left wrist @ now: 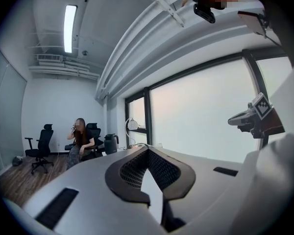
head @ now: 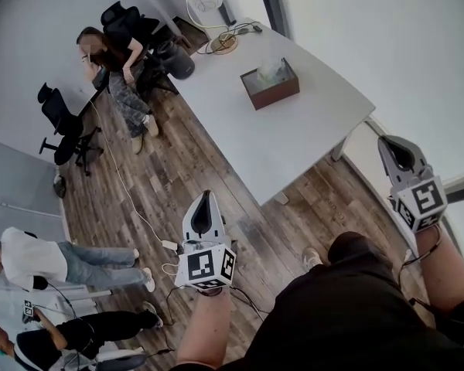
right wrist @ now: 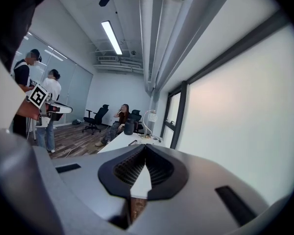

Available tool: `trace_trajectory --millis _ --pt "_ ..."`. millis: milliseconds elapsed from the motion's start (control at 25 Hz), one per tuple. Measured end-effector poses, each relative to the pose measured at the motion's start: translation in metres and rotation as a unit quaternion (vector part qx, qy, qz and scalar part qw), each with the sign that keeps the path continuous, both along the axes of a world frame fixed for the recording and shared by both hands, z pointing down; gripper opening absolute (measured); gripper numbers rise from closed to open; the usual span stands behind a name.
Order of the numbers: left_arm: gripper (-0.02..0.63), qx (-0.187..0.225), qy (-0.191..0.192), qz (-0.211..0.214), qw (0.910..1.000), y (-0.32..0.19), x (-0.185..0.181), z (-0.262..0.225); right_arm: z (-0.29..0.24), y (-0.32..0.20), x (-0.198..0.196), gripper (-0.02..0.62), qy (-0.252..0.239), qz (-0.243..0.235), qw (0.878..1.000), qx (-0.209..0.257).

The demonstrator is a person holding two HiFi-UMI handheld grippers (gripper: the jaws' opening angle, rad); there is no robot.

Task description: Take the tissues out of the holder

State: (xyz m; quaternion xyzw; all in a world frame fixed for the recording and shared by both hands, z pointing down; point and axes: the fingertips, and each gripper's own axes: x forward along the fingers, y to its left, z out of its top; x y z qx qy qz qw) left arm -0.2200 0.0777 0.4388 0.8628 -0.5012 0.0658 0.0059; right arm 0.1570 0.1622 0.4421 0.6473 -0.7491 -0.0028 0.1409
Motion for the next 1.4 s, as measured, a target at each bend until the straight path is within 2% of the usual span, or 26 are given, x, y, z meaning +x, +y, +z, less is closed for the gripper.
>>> trace_trajectory --millis 240,480,720,1000,1200,1280,1400 --pt "0.005 0.004 0.017 0.007 0.9998 -0.038 0.012 -0.011 -0.007 -0.037 0.003 0.003 -0.006 0.011 1.000 -0.003" --pt "0.005 0.016 0.021 -0.012 0.9996 -0.090 0.029 -0.024 -0.012 -0.113 0.007 0.003 -0.002 -0.029 1.000 0.012" --pt "0.005 0.012 0.002 -0.041 0.9991 -0.142 0.047 -0.041 -0.003 -0.199 0.012 0.003 -0.043 -0.061 0.997 0.005" --pt "0.005 0.004 -0.017 -0.079 0.9967 -0.208 0.066 -0.054 -0.011 -0.291 0.013 0.003 -0.074 -0.119 0.990 -0.012" --pt "0.005 -0.001 -0.014 -0.119 0.9928 -0.253 0.071 -0.050 0.018 -0.343 0.012 0.003 -0.065 -0.148 0.987 -0.027" --pt "0.005 -0.003 -0.016 -0.124 0.9922 -0.263 0.071 -0.050 0.026 -0.360 0.008 0.003 -0.055 -0.149 0.987 -0.031" --pt "0.005 -0.011 -0.035 -0.125 0.9915 -0.277 0.066 -0.040 0.043 -0.382 0.001 0.005 -0.065 -0.150 0.985 -0.049"
